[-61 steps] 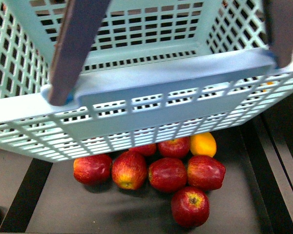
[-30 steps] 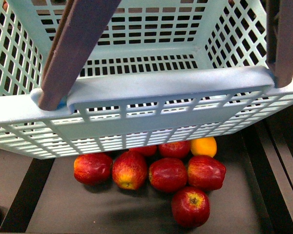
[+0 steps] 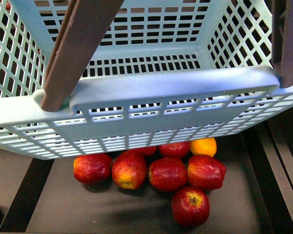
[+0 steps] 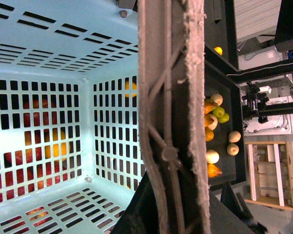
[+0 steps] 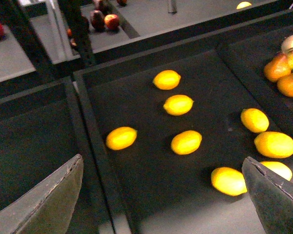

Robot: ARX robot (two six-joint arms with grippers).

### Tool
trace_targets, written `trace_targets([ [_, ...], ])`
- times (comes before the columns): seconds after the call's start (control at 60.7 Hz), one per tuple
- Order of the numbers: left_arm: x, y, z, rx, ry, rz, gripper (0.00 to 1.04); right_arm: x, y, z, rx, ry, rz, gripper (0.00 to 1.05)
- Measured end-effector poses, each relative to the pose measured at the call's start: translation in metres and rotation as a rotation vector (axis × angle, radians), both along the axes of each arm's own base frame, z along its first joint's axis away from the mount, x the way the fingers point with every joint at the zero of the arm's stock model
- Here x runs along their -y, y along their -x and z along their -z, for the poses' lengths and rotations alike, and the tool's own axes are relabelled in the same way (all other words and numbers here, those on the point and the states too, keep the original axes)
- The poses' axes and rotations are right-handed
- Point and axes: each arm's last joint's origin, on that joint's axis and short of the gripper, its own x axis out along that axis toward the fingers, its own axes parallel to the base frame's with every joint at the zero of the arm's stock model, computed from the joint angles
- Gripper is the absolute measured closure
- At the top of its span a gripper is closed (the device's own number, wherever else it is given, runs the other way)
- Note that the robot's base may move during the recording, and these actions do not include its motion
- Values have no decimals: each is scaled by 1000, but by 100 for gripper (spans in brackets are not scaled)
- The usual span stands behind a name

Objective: Pick lemon and mango into basket

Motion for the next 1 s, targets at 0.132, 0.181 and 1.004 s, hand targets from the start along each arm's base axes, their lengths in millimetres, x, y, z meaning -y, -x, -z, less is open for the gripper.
trace_targets([
  [0.132, 0, 0, 0, -1, 1, 2, 100, 31, -42, 30, -106, -44, 74, 9],
  [0.181, 0, 0, 0, -1, 2, 3, 100, 44, -56, 45, -141, -56, 99, 9],
  [1.004, 0, 0, 0, -1, 1, 3, 100, 142, -108, 214, -577, -35, 188, 9],
])
